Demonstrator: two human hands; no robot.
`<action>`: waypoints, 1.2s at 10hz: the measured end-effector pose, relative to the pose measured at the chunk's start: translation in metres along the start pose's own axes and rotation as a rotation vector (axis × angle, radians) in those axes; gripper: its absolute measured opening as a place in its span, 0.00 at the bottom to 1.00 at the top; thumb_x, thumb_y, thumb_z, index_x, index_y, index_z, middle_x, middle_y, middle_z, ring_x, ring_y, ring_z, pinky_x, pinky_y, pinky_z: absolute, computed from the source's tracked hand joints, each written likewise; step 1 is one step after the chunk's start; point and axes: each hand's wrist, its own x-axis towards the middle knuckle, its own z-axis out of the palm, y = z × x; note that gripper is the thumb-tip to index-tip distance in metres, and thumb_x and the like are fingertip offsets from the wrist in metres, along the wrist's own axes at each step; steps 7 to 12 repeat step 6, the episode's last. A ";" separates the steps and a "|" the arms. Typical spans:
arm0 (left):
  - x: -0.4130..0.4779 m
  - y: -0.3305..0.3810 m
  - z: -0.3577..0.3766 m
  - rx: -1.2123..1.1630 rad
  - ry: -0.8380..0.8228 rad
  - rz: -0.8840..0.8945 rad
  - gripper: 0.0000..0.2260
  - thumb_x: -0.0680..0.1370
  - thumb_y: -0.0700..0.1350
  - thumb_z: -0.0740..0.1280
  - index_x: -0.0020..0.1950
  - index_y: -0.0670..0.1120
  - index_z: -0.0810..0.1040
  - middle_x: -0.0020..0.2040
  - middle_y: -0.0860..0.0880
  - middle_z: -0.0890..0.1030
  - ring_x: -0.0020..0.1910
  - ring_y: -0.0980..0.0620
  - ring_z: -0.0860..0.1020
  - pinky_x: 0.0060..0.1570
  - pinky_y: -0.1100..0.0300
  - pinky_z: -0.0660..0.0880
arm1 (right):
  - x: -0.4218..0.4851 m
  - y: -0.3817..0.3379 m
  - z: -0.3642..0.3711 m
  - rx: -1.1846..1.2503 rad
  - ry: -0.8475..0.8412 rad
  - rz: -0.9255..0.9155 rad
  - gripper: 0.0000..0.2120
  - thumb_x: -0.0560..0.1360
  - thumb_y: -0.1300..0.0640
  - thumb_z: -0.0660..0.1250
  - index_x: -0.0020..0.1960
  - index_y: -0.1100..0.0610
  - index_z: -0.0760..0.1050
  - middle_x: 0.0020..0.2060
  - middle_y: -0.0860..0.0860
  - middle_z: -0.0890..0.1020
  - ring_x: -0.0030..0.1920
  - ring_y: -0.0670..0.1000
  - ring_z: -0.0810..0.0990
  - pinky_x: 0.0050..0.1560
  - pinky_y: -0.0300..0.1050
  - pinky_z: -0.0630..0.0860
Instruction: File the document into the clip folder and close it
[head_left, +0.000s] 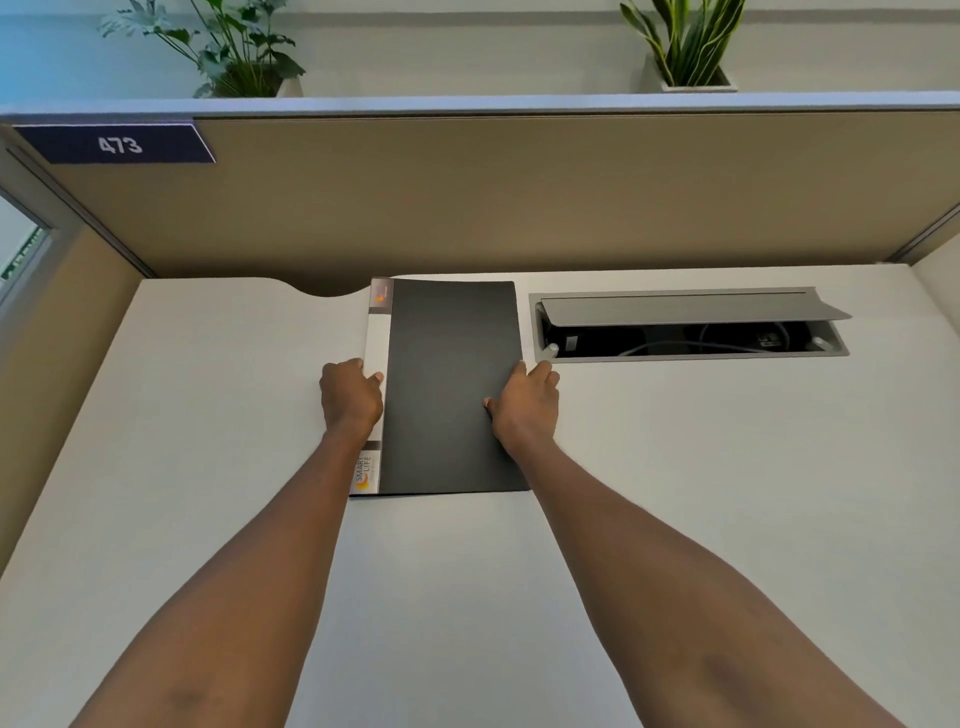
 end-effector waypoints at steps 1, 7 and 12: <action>-0.008 0.002 0.000 0.066 0.004 0.005 0.16 0.84 0.46 0.65 0.66 0.35 0.78 0.63 0.35 0.78 0.63 0.35 0.78 0.63 0.43 0.78 | -0.006 0.000 -0.001 -0.070 0.025 -0.047 0.25 0.80 0.46 0.68 0.70 0.60 0.68 0.67 0.58 0.71 0.68 0.58 0.70 0.68 0.50 0.71; -0.122 -0.022 0.011 0.262 0.153 0.278 0.23 0.86 0.44 0.55 0.80 0.38 0.62 0.81 0.42 0.65 0.82 0.44 0.59 0.82 0.45 0.52 | -0.104 0.041 0.009 -0.154 0.003 -0.298 0.30 0.86 0.49 0.51 0.82 0.63 0.52 0.82 0.58 0.56 0.82 0.58 0.56 0.82 0.52 0.53; -0.122 -0.022 0.011 0.262 0.153 0.278 0.23 0.86 0.44 0.55 0.80 0.38 0.62 0.81 0.42 0.65 0.82 0.44 0.59 0.82 0.45 0.52 | -0.104 0.041 0.009 -0.154 0.003 -0.298 0.30 0.86 0.49 0.51 0.82 0.63 0.52 0.82 0.58 0.56 0.82 0.58 0.56 0.82 0.52 0.53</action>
